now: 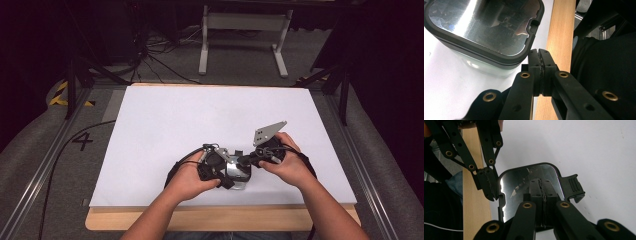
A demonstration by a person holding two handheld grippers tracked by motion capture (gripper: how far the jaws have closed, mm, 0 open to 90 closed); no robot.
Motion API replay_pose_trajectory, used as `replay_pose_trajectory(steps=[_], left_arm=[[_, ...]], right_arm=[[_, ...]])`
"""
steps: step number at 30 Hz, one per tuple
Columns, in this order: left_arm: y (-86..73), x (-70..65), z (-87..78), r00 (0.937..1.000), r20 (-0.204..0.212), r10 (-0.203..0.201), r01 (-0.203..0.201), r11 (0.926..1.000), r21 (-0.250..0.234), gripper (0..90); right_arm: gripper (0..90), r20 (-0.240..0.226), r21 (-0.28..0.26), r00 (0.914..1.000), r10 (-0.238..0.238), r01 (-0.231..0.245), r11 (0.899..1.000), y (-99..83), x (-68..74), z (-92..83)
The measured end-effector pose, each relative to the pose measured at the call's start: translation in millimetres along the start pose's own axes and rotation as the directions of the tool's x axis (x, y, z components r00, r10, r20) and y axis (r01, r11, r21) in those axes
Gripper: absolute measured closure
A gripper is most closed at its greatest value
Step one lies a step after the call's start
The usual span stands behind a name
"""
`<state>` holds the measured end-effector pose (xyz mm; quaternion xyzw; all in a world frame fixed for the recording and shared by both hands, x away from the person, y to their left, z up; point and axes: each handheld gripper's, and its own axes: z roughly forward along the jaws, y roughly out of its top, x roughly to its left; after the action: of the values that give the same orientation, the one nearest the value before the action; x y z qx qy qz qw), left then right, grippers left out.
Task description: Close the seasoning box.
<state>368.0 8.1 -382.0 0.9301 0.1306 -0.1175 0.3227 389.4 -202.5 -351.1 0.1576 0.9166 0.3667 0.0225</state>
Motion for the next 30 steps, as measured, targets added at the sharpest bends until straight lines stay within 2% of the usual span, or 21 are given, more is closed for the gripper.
replay_pose_trajectory(steps=[4, 6, 10, 13, 14, 16, 19, 23, 25, 27, 29, 30], left_arm=[[-0.6, -0.2, 1.1, 1.0000, -0.007, 0.002, -0.002, 0.9999, -0.014, 89.2], [-0.7, -0.3, -1.2, 1.0000, 0.001, -0.004, 0.004, 1.0000, 0.003, 89.2], [-1.2, -0.8, -1.5, 1.0000, -0.005, -0.007, 0.007, 0.9995, -0.032, 89.1], [-0.3, -2.3, -7.1, 1.0000, -0.005, -0.002, 0.002, 0.9994, -0.034, 88.4], [-0.3, -3.7, -9.9, 0.9999, -0.012, 0.000, -0.001, 0.9989, -0.046, 87.7], [-0.9, -5.6, -17.8, 0.9997, -0.024, 0.003, -0.005, 0.9972, -0.074, 86.5], [-3.6, -5.9, -31.6, 0.9992, -0.039, 0.003, -0.007, 0.9941, -0.108, 85.1], [-11.7, -2.8, -52.1, 0.9959, -0.083, -0.037, 0.022, 0.9841, -0.176, 83.3], [-17.4, 0.7, -61.3, 0.9916, -0.113, -0.063, 0.040, 0.9788, -0.201, 81.7], [-24.4, 6.1, -72.9, 0.9839, -0.149, -0.098, 0.063, 0.9723, -0.225, 80.7], [-30.1, 10.2, -81.6, 0.9739, -0.191, -0.123, 0.074, 0.9669, -0.244, 79.5], [-33.4, 11.8, -85.5, 0.9664, -0.207, -0.152, 0.094, 0.9599, -0.264, 79.1]], right_arm=[[90.0, -0.002, -0.002, 1.0000, 0.001, -0.001, 1.000, -0.3, -0.6, -0.1], [90.0, -0.005, -0.001, 1.0000, 0.001, -0.001, 1.000, 0.0, -0.9, 0.1], [89.9, -0.003, 0.004, 1.0000, -0.003, 0.003, 1.000, 1.0, -1.0, 0.3], [89.1, 0.014, 0.008, 0.9999, -0.009, 0.009, 1.000, 2.4, -0.3, -0.7], [85.7, 0.013, -0.015, 0.9999, -0.003, 0.003, 1.000, 3.4, -0.4, -2.8], [84.4, 0.020, -0.051, 0.9998, 0.007, -0.006, 0.999, 5.4, 0.1, -8.4], [79.9, 0.058, -0.094, 0.9981, 0.018, -0.012, 0.995, 8.1, -0.7, -20.9], [72.6, 0.110, -0.142, 0.9929, 0.047, -0.031, 0.989, 5.4, -4.9, -35.3], [69.5, 0.132, -0.168, 0.9887, 0.071, -0.048, 0.985, 1.3, -9.7, -43.3], [67.0, 0.158, -0.189, 0.9831, 0.093, -0.063, 0.980, -3.7, -15.2, -50.6], [64.5, 0.187, -0.209, 0.9756, 0.115, -0.075, 0.975, -9.6, -20.7, -57.8], [64.1, 0.197, -0.218, 0.9726, 0.123, -0.079, 0.973, -11.9, -22.5, -60.5]])
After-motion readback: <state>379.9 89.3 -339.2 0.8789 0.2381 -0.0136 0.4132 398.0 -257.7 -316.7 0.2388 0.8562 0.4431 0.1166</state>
